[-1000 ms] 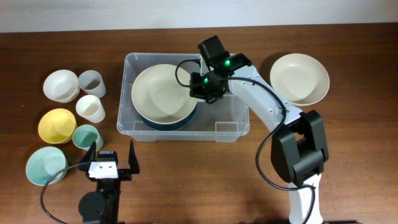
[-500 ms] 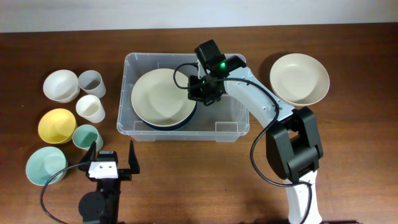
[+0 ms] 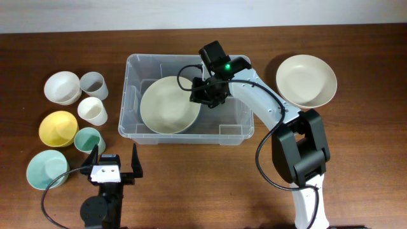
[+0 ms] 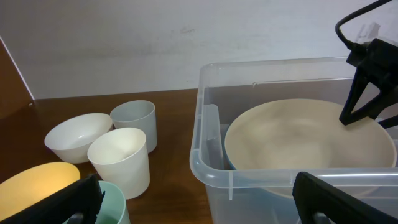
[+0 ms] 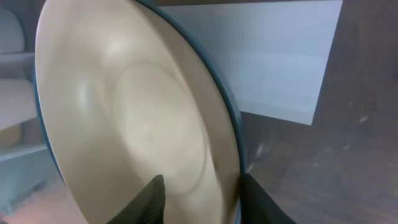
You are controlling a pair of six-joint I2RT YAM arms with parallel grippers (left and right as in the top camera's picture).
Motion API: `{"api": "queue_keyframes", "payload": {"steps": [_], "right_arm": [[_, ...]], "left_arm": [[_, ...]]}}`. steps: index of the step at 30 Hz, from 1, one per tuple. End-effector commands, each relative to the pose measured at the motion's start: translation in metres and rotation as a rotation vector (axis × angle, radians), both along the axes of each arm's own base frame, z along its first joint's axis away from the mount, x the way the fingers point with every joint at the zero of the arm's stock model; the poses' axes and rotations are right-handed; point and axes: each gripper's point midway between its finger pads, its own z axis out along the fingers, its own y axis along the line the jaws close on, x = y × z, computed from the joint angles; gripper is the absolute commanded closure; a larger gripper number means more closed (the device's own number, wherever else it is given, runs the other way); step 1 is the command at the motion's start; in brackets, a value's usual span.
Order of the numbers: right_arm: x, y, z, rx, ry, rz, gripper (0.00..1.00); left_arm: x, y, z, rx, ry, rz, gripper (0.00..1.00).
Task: Pack container
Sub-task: 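Lower the cream bowl onto the teal bowl and release it, then move the right gripper to the other cream bowl and grasp its rim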
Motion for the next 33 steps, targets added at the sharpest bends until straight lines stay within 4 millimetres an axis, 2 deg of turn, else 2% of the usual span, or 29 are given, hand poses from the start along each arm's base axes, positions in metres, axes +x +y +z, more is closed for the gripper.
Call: {"api": "queue_keyframes", "payload": {"steps": [1,10,14,17,21,24,26,30,32,33], "right_arm": [[-0.004,0.007,-0.001,0.015,0.008,0.021,0.61],[0.0,0.002,0.0,0.01,0.001,0.008,0.58],[0.01,-0.011,0.002,-0.012,-0.021,-0.024,0.58],[0.015,-0.018,0.011,-0.019,-0.049,-0.035,0.58],[0.023,-0.029,0.035,-0.028,-0.118,-0.039,0.58],[0.026,-0.035,0.06,-0.013,-0.161,-0.053,0.58],[0.029,-0.039,0.083,-0.001,-0.208,-0.066,0.58],[0.039,-0.064,0.152,-0.007,-0.378,-0.107,0.57],[0.041,-0.087,0.193,-0.017,-0.467,-0.159,0.56],[0.041,-0.105,0.217,-0.032,-0.516,-0.204,0.55]], "left_arm": [[0.0,-0.001,-0.001,0.016,0.003,-0.006,0.0],[0.0,-0.001,-0.001,0.016,0.003,-0.006,0.0],[0.0,-0.001,-0.001,0.016,0.003,-0.006,0.0],[0.0,-0.001,-0.001,0.016,0.003,-0.006,0.0],[0.0,-0.001,-0.001,0.016,0.003,-0.006,0.0],[0.0,-0.001,-0.001,0.016,0.003,-0.006,0.0],[0.0,-0.001,-0.001,0.016,0.003,-0.006,0.0],[0.0,-0.001,-0.001,0.016,0.003,-0.006,0.0],[0.0,-0.001,-0.001,0.016,0.003,-0.006,0.0],[0.0,-0.001,-0.001,0.016,0.003,-0.006,0.0]]}}
